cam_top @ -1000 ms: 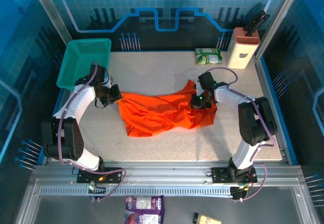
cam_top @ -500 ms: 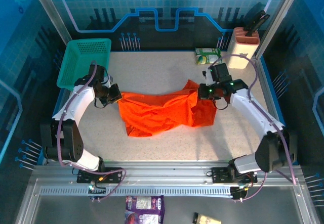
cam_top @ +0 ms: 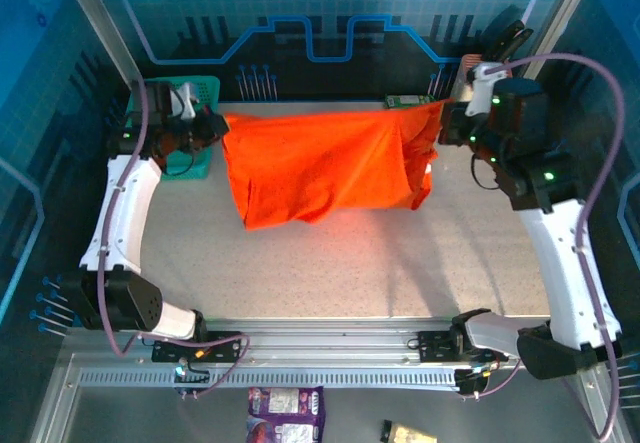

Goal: Fold the inside-out t-shirt

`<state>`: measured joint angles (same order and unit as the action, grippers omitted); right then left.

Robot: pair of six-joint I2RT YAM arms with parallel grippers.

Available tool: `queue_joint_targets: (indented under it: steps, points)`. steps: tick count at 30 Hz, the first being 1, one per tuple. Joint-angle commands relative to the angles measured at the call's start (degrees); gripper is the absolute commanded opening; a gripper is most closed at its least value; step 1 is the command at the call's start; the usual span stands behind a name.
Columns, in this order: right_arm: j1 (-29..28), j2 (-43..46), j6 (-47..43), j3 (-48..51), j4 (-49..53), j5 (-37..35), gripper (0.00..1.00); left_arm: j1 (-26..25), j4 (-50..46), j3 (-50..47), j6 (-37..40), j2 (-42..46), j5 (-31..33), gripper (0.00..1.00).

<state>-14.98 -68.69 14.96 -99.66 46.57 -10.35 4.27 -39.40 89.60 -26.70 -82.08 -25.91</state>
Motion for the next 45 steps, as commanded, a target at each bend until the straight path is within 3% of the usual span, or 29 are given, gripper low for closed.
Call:
queue_joint_targets:
  steps: [1, 3, 6, 9, 10, 11, 14, 18, 21, 25, 28, 30, 35, 40, 45]
  points:
    - [0.8, 1.9, -3.3, -2.9, 1.3, -8.6, 0.0, 0.6, 4.9, 6.4, -5.5, 0.5, -10.8, 0.0]
    - [0.9, 2.2, -2.5, -1.3, 1.5, -5.0, 0.0, 0.6, 6.8, 10.4, -6.8, 0.4, -14.3, 0.0]
    - [1.1, 2.8, 0.4, 4.4, 0.2, 9.1, 0.0, 2.0, 12.3, 12.6, -9.4, 2.2, -18.3, 0.0]
    - [1.3, 4.2, 4.0, 11.9, -3.5, 21.6, 0.0, 3.5, 10.4, 12.6, -10.0, 2.1, -17.3, 0.0]
    - [1.4, 4.8, 4.6, 13.5, -3.9, 22.8, 0.0, 3.3, 8.0, 12.0, -8.6, 1.8, -16.0, 0.0]
    - [1.5, 5.6, 5.0, 14.5, -3.6, 21.7, 0.0, 3.0, 6.6, 9.9, -7.8, 1.5, -15.1, 0.0]
    - [4.3, 7.7, 4.3, 11.7, 1.2, 8.9, 0.0, 1.9, 6.8, 0.4, -7.4, 0.6, -16.2, 0.0]
    - [6.8, 6.4, -2.3, -3.0, 8.1, -5.6, 0.0, -2.0, 10.3, -11.3, -6.2, 0.7, -13.6, 0.0]
    - [5.2, 3.9, -6.0, -11.8, 10.6, -8.8, 0.0, -2.7, 11.9, -14.9, -7.0, 0.0, -13.0, 0.0]
    - [4.7, -0.7, -4.9, -11.8, 14.4, 4.7, 0.0, -1.9, 8.2, -12.9, -4.7, 0.8, -8.0, 0.0]
    - [4.6, -3.4, -1.8, -2.2, 15.1, 20.1, 0.0, -0.8, 0.8, -7.9, -0.1, 1.8, 1.4, 0.0]
    - [4.3, -5.4, 1.1, 5.1, 14.6, 26.7, 0.0, -0.9, -4.9, -5.1, 3.7, 0.8, 6.8, 0.0]
    - [3.1, -5.9, 6.1, 16.8, 8.0, 28.3, 0.0, -2.0, -8.8, -7.3, 6.6, -3.7, 3.7, 0.0]
    - [2.0, -9.4, 5.5, 18.3, 5.8, 32.4, 0.0, -5.1, -6.5, -12.6, 7.4, -4.9, 3.3, 0.0]
    - [-2.1, -17.7, 5.4, 18.7, 1.0, 42.1, 0.0, -7.7, -3.4, -15.0, 5.3, -5.3, 2.7, 0.0]
